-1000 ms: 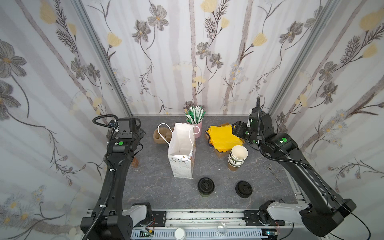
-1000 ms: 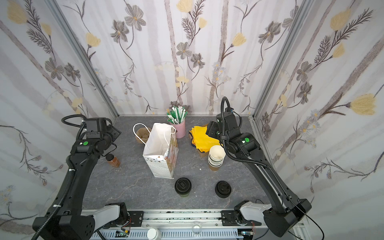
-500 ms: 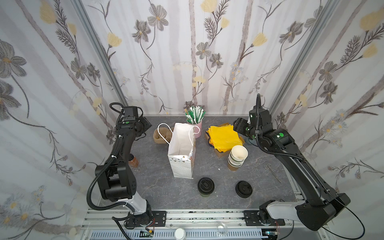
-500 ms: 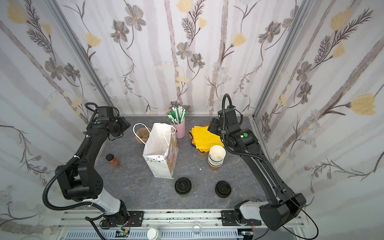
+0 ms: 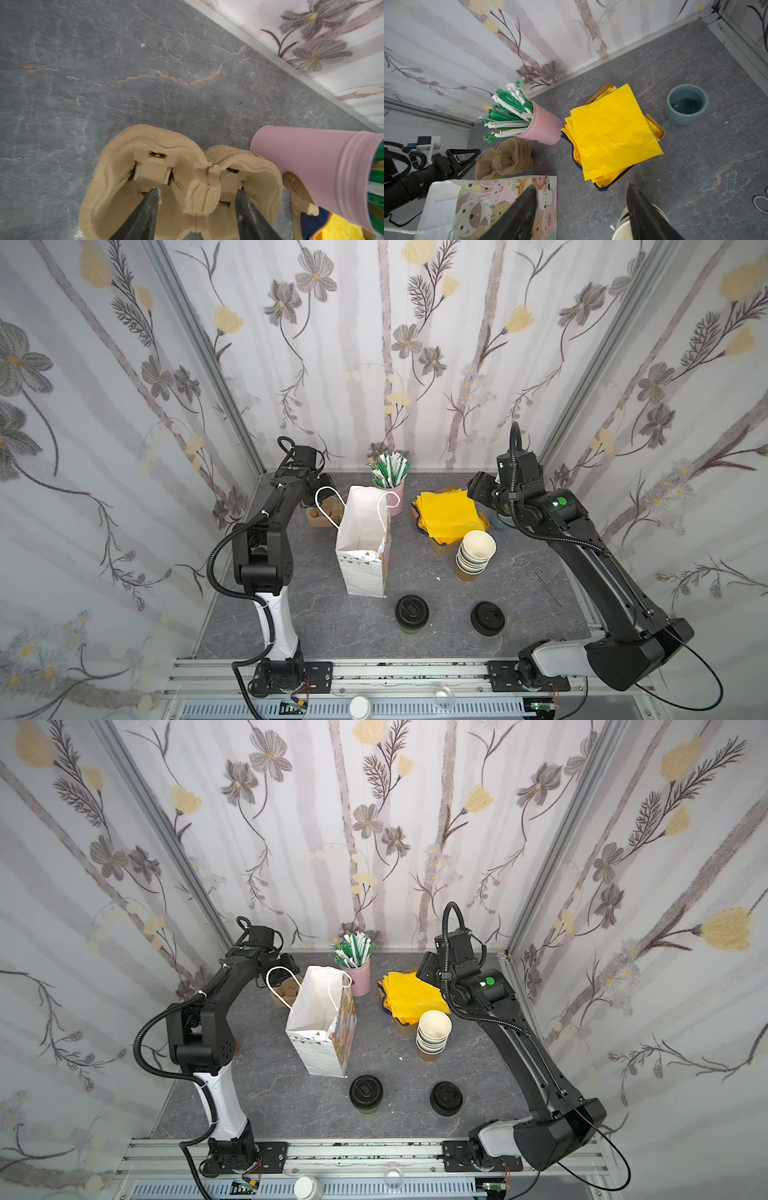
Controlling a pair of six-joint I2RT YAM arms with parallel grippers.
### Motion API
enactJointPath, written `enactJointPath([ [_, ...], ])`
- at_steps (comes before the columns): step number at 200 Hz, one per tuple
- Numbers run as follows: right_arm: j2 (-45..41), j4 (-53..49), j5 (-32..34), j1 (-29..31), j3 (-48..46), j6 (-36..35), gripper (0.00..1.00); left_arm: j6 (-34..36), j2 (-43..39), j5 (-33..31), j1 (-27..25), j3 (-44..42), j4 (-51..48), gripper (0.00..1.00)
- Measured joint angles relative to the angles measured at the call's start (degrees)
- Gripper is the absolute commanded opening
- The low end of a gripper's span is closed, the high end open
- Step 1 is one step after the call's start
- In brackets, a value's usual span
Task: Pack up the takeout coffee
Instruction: 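Move the left gripper to the brown pulp cup carrier while the right gripper rises, then close the left gripper on the brown cup carrier's middle divider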
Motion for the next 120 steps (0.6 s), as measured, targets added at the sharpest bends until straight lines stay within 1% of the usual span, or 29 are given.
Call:
enactJointPath([
  [26, 0.09, -1.70, -0.02, 0.00, 0.00, 0.70, 0.68, 0.24, 1.95, -1.07, -0.87, 1.29, -1.40, 0.68],
  [58, 0.44, -2.10, -0.44, 0.02, 0.00, 1.62, 0.68, 0.46, 4.04, -1.25, -2.82, 2.45, -2.64, 0.70],
  [120, 1.05, -4.02, -2.03, 0.02, 0.00, 2.99, 0.68, 2.82, 6.16, -4.35, -4.28, 4.83, -4.72, 0.62],
])
